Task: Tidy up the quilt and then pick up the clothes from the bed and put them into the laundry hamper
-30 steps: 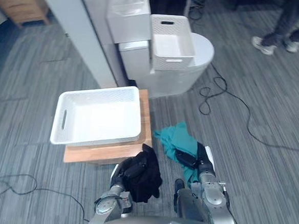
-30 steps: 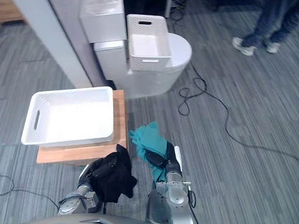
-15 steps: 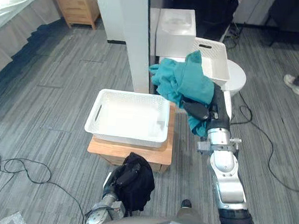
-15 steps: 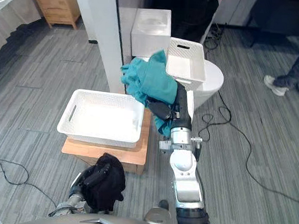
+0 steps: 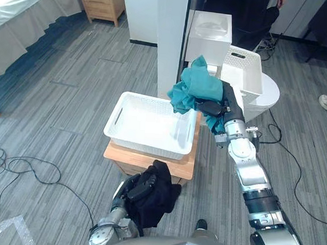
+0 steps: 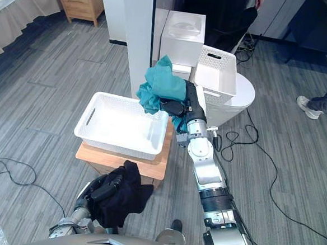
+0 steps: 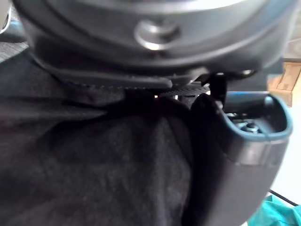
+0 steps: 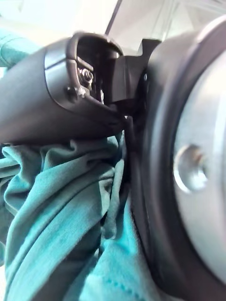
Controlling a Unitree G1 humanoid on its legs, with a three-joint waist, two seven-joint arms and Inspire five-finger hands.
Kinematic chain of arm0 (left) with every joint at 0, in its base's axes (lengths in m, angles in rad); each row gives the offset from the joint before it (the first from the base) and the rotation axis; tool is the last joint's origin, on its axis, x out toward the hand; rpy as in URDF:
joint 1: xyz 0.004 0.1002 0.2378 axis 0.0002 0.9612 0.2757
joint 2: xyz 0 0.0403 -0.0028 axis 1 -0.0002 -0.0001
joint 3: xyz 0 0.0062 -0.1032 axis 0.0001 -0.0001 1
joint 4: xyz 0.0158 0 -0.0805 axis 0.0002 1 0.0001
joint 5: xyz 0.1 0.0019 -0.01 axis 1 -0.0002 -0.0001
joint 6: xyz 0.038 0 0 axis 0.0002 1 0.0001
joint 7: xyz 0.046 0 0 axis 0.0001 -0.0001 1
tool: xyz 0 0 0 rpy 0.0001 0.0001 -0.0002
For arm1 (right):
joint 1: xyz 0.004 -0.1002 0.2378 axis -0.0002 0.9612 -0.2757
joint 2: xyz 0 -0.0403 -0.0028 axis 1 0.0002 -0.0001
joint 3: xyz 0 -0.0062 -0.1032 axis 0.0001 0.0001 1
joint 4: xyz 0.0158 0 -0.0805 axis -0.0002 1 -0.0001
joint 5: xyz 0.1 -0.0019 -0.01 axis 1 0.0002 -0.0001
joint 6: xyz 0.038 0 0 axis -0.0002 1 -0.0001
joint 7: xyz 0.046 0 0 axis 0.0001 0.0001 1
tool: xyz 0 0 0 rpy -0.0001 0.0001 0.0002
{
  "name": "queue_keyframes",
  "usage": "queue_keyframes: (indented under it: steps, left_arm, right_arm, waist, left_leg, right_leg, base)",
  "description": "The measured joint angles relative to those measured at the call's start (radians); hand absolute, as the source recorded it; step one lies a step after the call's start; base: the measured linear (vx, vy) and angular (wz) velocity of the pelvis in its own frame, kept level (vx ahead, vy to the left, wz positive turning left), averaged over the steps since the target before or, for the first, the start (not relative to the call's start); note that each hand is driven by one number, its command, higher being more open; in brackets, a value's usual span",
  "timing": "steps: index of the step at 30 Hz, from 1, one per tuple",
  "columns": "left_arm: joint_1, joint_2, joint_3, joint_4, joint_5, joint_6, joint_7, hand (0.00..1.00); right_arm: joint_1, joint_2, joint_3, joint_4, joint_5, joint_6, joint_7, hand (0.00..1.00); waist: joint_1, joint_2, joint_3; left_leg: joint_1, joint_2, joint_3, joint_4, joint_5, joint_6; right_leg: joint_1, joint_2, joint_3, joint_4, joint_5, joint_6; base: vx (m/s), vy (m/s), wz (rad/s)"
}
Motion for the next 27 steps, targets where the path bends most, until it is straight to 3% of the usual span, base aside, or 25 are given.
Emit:
queue_keyframes:
  steps: [1,12,21,27]
  left_arm:
    - [0.0,0.001,0.0,-0.012,0.0,0.0,-0.002,0.0]
    - [-0.018,-0.005,-0.001,-0.054,-0.031,-0.004,-0.015,0.0]
    - [-0.027,-0.009,-0.002,-0.175,-0.031,-0.004,-0.012,0.0]
    - [-0.095,-0.021,0.001,-0.289,-0.024,-0.023,0.015,0.0]
  right_arm:
    - [-0.005,-0.006,0.0,0.015,0.0,0.0,0.0,1.0]
    - [-0.008,-0.005,0.018,0.223,-0.05,0.035,0.006,1.0]
    - [-0.018,-0.005,0.044,0.207,-0.121,0.035,0.004,1.0]
    - [-0.012,-0.005,0.036,0.17,-0.123,0.033,0.004,1.0]
  waist:
    - [0.002,0.0,0.0]
    - [0.009,0.008,0.005]
    - [-0.002,0.01,0.006]
    - [-0.005,0.011,0.007]
  left_leg:
    - [-0.003,-0.002,-0.004,-0.012,0.01,0.001]
    - [-0.028,-0.01,-0.031,-0.062,0.066,0.007]
    - [0.007,-0.003,-0.008,-0.092,0.063,0.002]
    - [0.007,0.011,0.02,-0.091,0.075,-0.012]
  right_leg:
    - [-0.003,0.0,-0.007,-0.003,0.003,-0.001]
    - [-0.02,0.003,-0.02,-0.025,0.025,-0.02]
    - [-0.001,0.013,-0.013,-0.029,0.026,-0.021]
    - [-0.008,0.024,-0.012,-0.032,0.024,-0.023]
  base:
    - [-0.07,-0.014,0.26]
    - [-0.05,-0.01,0.07]
    - [-0.07,-0.012,-0.06]
    - [-0.04,-0.024,-0.04]
